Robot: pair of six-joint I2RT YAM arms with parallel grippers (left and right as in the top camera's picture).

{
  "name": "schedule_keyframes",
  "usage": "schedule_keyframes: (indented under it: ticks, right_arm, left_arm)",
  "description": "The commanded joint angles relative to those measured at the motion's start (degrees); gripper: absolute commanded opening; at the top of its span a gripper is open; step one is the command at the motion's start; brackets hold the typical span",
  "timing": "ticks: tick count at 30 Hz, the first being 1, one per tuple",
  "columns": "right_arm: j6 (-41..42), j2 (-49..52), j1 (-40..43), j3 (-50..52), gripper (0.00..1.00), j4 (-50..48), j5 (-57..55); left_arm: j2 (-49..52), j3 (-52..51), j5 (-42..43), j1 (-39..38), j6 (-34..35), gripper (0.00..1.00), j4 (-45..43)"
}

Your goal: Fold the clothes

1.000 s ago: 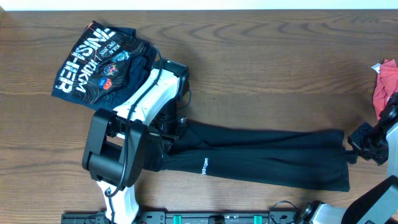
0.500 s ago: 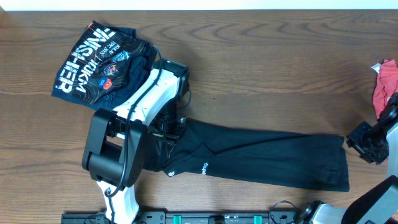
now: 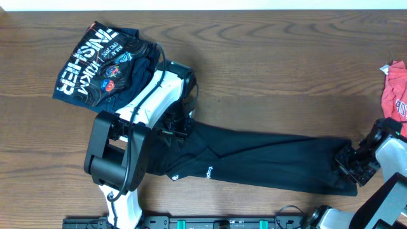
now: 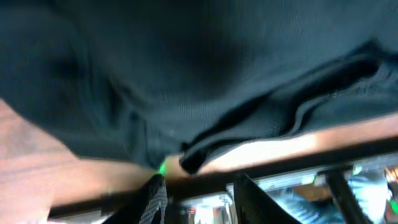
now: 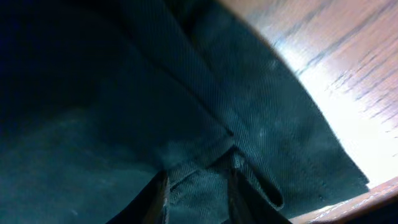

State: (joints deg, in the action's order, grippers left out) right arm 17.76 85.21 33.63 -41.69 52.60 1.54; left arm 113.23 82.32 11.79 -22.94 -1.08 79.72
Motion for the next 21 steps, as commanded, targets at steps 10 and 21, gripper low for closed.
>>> schedule_keyframes:
  ticks: [10, 21]
  right_arm:
    - [0.87, -0.48, 0.50, 0.09, 0.09, -2.27, -1.53]
    - [0.87, -1.14, 3.32, -9.20, 0.01, 7.78, -2.62]
  left_arm:
    - [-1.36, -6.84, -0.94, 0.15, 0.33, 0.41, -8.72]
    - [-1.36, -10.12, -4.07, 0.15, 0.35, 0.40, -16.04]
